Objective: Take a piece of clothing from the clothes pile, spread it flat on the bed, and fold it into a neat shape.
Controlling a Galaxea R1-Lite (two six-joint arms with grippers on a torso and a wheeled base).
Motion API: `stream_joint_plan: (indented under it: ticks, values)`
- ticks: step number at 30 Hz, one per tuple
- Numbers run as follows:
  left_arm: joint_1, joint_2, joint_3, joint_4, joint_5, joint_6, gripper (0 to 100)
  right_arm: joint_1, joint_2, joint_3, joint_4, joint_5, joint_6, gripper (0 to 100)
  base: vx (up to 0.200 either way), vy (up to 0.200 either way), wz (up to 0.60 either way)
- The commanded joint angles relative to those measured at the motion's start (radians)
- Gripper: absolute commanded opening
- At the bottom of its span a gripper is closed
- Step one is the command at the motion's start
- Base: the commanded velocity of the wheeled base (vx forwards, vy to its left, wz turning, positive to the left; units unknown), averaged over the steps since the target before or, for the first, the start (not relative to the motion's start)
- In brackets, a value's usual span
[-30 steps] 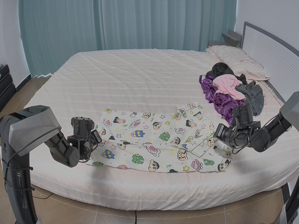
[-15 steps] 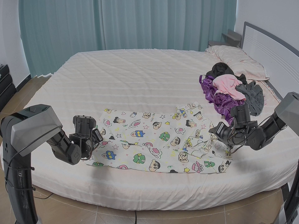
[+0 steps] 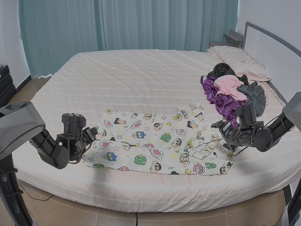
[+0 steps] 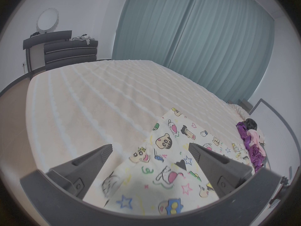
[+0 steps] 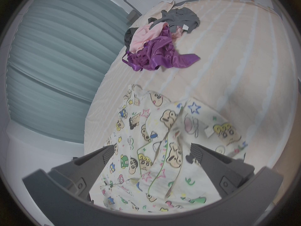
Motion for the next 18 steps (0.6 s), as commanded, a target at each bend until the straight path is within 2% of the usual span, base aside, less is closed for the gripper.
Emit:
stream_joint_plan:
  ticks: [1, 5, 11, 18]
  values:
    - [-0.03, -0.209, 0.172, -0.002, 0.001, -0.048, 100, 0.057, -0.004, 0.042, -0.008, -0.011, 0.036, 100, 0.0, 0.0, 0.0]
    - [-0.047, -0.255, 0.279, -0.005, 0.0, -0.068, 100, 0.069, 0.054, 0.019, -0.01, -0.049, 0.028, 100, 0.0, 0.0, 0.0]
    - [-0.072, -0.255, 0.337, -0.006, 0.0, -0.15, 100, 0.067, 0.138, -0.047, -0.01, -0.109, -0.01, 100, 0.0, 0.0, 0.0]
    - [-0.073, -0.25, 0.351, -0.012, -0.017, -0.159, 100, 0.064, 0.178, -0.094, -0.01, -0.118, -0.028, 100, 0.0, 0.0, 0.0]
